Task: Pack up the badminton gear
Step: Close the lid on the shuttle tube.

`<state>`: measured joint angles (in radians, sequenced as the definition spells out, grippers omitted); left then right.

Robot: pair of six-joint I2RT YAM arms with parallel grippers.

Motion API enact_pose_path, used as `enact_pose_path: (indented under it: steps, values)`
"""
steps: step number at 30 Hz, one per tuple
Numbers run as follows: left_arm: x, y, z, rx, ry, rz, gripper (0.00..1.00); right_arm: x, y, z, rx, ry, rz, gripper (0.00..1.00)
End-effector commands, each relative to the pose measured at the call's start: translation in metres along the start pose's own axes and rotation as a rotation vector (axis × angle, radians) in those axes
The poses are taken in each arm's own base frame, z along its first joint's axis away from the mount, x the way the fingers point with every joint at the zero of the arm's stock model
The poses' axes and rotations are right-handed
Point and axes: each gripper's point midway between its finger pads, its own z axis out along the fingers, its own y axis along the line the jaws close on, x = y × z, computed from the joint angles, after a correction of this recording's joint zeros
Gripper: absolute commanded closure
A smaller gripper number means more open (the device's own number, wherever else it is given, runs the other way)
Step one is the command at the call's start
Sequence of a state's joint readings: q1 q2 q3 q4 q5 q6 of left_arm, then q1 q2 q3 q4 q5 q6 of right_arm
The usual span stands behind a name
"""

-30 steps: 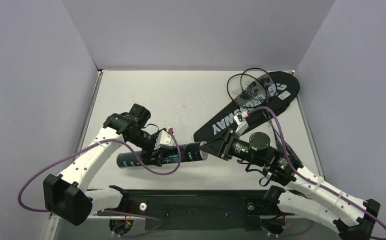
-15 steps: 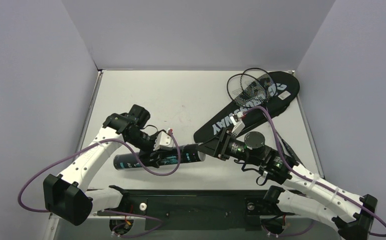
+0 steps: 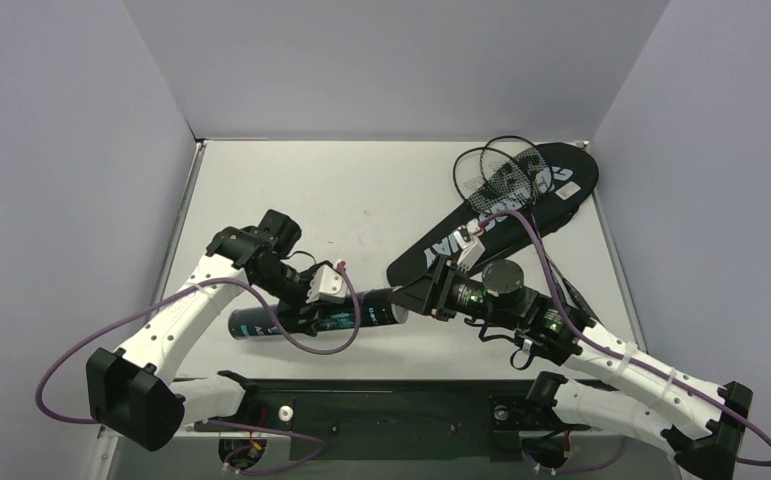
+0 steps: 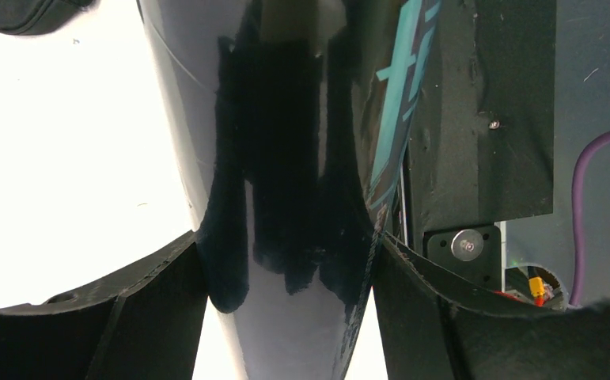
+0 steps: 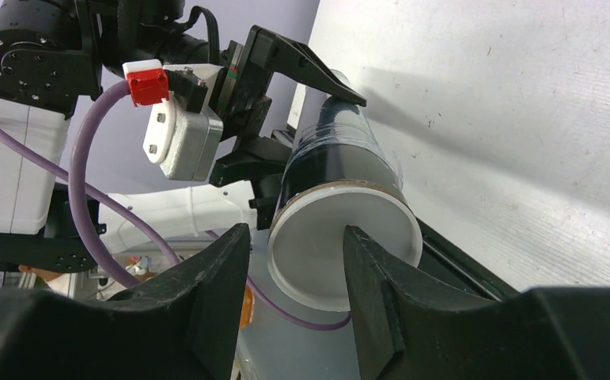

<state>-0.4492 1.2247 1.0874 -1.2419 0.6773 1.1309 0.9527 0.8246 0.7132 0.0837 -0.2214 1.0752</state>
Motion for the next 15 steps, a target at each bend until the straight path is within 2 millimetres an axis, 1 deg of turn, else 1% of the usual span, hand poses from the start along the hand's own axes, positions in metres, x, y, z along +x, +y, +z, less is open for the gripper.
enact_pose_path:
  steps: [1, 6, 9, 15]
  values:
    - [-0.022, -0.002, -0.001, -0.002, -0.072, 0.101, 0.81, 0.001, 0.013, 0.002, -0.005, 0.015, -0.044, 0.58]
    - [-0.019, 0.004, 0.002, -0.033, -0.035, 0.11, 0.81, 0.004, 0.012, 0.002, 0.006, 0.022, -0.05, 0.58]
    - [-0.015, 0.004, 0.006, -0.037, -0.01, 0.114, 0.81, 0.003, 0.012, 0.0, 0.009, 0.017, -0.054, 0.59]
    - [-0.014, 0.007, 0.01, -0.049, 0.0, 0.105, 0.81, 0.002, 0.011, -0.002, 0.012, 0.011, -0.054, 0.6]
